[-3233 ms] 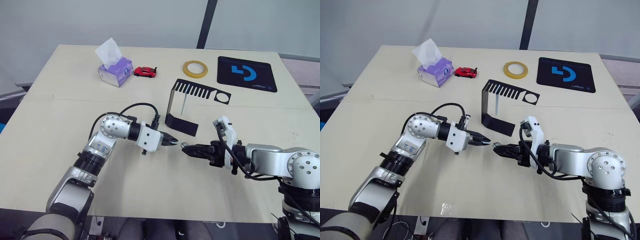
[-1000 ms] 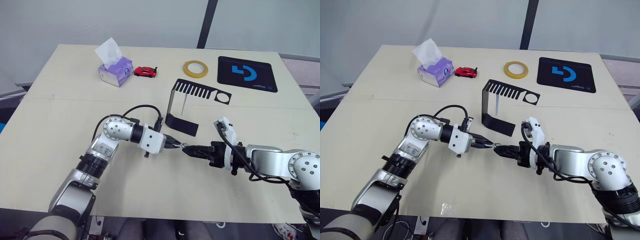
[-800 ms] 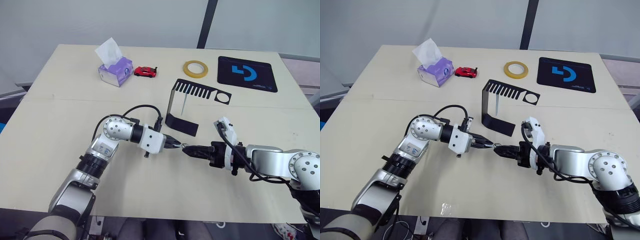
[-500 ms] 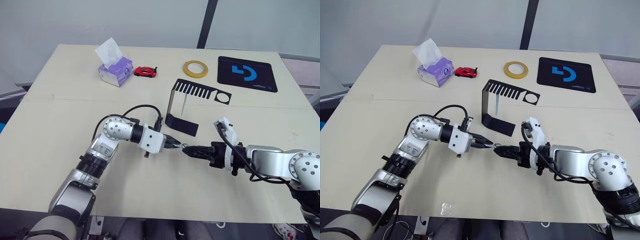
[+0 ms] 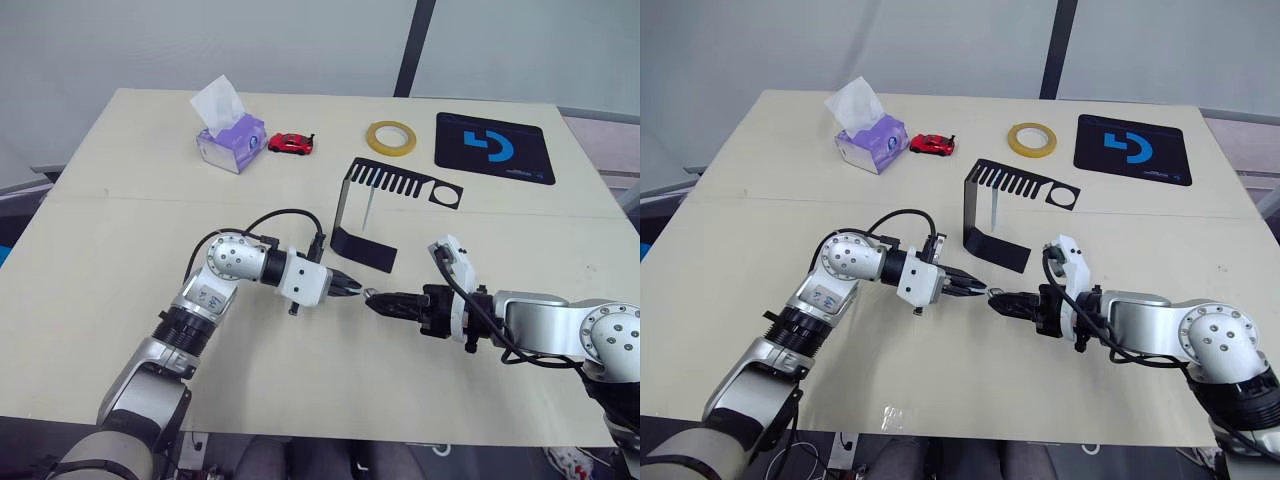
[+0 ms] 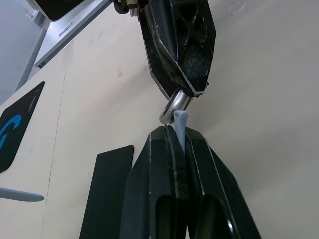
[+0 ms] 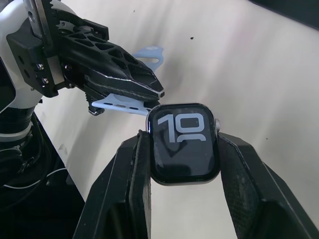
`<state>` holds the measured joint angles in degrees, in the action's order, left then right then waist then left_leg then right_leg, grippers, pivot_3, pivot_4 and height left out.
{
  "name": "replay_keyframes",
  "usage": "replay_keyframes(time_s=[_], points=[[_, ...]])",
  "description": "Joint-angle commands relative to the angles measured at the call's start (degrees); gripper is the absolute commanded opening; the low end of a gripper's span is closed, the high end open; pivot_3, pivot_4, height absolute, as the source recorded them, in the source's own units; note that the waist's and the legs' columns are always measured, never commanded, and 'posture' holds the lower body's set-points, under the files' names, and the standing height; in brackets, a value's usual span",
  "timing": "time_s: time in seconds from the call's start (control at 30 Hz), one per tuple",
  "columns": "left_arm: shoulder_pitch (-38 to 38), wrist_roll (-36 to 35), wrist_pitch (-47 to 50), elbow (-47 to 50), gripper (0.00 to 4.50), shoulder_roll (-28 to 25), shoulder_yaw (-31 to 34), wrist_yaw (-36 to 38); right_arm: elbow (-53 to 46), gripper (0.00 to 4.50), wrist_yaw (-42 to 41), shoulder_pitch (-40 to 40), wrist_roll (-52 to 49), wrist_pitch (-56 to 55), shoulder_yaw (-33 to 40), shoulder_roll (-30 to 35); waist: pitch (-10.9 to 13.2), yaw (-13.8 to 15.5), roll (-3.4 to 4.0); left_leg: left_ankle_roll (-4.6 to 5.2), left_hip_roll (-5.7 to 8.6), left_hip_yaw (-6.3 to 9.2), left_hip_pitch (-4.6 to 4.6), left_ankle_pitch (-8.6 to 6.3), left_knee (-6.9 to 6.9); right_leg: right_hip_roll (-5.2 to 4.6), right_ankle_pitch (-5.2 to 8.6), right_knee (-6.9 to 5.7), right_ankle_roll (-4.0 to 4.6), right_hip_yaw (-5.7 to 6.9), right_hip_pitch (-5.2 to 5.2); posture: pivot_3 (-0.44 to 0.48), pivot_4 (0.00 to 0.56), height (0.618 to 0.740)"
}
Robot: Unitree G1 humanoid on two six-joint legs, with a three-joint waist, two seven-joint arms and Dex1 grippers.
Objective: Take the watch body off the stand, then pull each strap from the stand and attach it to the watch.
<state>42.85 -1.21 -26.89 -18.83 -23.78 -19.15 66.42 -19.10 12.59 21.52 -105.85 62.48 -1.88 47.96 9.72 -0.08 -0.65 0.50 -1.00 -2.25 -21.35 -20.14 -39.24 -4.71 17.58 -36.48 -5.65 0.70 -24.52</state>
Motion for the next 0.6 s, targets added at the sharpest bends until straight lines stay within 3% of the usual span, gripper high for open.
replay_keyframes(time_s=[0.03,0.6], points=[[1.3,-1.17,-0.34,0.86,0.0,0.16,0.72,0.03,-2.19,1.59,-0.64,-0.23,-1.65,-0.94,0.58,0.79,0.0,0.0,0.0,0.0,0.0,0.0,0.0,0.0,0.0,0.0,0.0,0.0,0.0,0.0,0.0,0.0,0.15,0.738],[0.72,0.36,-2.3,0.56,0.0,0.65,-0.28,-0.8,-2.84,1.59,0.51,0.05,-3.46,-2.13,-0.21,0.52,0.0,0.0,0.0,0.0,0.0,0.0,0.0,0.0,0.0,0.0,0.0,0.0,0.0,0.0,0.0,0.0,0.15,0.738]])
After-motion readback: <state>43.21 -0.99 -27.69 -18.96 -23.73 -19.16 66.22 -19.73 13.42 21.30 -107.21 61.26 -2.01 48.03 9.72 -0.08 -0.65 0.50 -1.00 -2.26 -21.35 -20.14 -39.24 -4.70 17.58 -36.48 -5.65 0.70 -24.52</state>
